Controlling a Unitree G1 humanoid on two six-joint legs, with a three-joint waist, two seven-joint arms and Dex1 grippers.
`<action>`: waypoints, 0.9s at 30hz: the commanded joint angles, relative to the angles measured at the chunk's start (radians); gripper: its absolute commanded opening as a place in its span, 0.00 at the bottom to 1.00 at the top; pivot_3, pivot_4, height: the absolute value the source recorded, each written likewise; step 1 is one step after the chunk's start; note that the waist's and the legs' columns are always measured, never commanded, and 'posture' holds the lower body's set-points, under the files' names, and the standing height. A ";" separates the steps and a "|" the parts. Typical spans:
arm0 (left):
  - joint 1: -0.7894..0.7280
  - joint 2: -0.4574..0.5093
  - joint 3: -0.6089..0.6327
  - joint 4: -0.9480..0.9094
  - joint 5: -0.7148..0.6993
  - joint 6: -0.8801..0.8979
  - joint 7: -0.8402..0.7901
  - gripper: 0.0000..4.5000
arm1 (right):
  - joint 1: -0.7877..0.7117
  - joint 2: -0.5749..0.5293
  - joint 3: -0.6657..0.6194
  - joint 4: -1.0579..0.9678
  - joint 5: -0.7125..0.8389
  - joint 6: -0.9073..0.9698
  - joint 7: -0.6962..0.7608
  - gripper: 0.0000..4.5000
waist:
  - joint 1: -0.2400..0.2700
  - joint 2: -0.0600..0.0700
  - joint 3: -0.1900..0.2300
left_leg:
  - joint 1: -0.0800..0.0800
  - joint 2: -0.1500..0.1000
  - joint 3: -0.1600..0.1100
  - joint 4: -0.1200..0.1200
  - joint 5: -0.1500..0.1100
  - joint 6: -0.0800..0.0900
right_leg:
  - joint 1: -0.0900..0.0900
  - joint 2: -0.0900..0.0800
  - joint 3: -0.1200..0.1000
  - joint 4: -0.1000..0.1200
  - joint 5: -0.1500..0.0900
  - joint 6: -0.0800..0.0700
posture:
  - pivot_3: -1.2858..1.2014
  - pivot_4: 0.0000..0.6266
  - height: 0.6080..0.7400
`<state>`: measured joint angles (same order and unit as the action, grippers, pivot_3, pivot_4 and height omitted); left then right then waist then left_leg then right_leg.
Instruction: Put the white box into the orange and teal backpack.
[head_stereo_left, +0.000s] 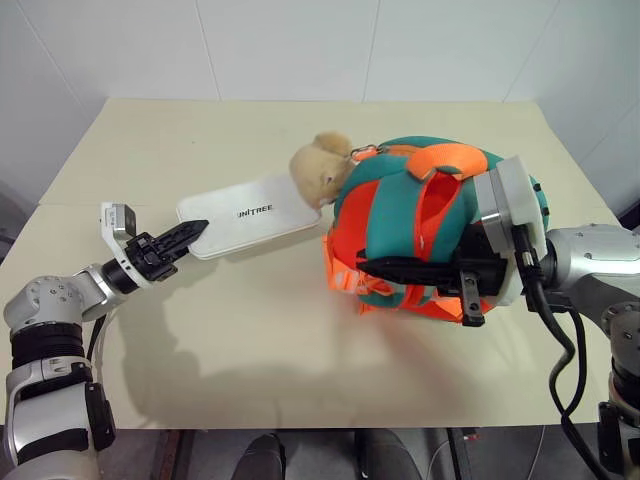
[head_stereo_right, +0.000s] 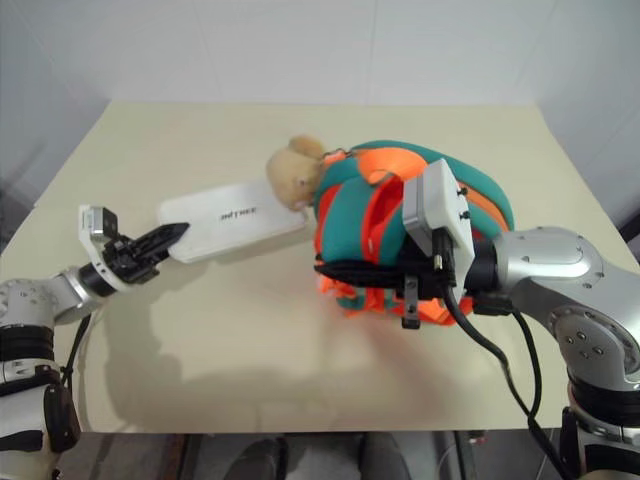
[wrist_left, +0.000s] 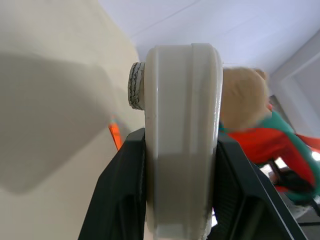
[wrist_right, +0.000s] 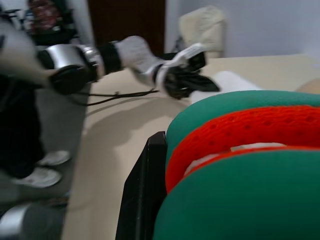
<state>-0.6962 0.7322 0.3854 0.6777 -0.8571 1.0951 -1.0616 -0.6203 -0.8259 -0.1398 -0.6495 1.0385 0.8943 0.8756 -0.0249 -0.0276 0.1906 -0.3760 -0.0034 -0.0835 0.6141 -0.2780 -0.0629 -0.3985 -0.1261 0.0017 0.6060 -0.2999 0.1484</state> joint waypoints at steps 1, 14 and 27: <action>-0.032 0.049 0.018 0.019 0.017 -0.032 -0.056 0.29 | -0.016 -0.036 -0.027 -0.049 0.040 -0.053 0.088 0.11 | -0.002 0.000 0.000 | 0.000 0.000 0.000 0.000 0.000 0.000 | 0.000 0.000 0.000 0.000 0.000 0.000 | 0.52 0.24 1.00; -0.016 0.051 0.025 -0.078 0.006 -0.004 -0.095 0.29 | 0.082 -0.041 0.024 -0.065 -0.079 -0.198 0.199 0.11 | 0.000 -0.001 0.000 | 0.000 0.000 0.001 0.001 0.000 0.000 | -0.001 0.000 0.000 0.001 0.000 0.001 | 0.52 0.24 1.00; 0.000 0.124 0.108 -0.384 -0.133 0.199 -0.062 0.29 | 0.123 -0.042 0.068 0.008 -0.168 -0.260 0.245 0.11 | -0.005 -0.002 0.001 | 0.000 0.000 0.001 0.003 0.000 0.000 | -0.001 0.000 0.001 0.003 0.000 0.001 | 0.52 0.24 1.00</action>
<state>-0.6956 0.8207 0.4480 0.3708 -0.9234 1.2586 -1.1090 -0.4962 -0.8634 -0.0709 -0.6411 0.8788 0.6569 1.1120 -0.0295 -0.0292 0.1914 -0.3762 -0.0031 -0.0820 0.6171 -0.2782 -0.0627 -0.3998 -0.1266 0.0029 0.6092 -0.2996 0.1491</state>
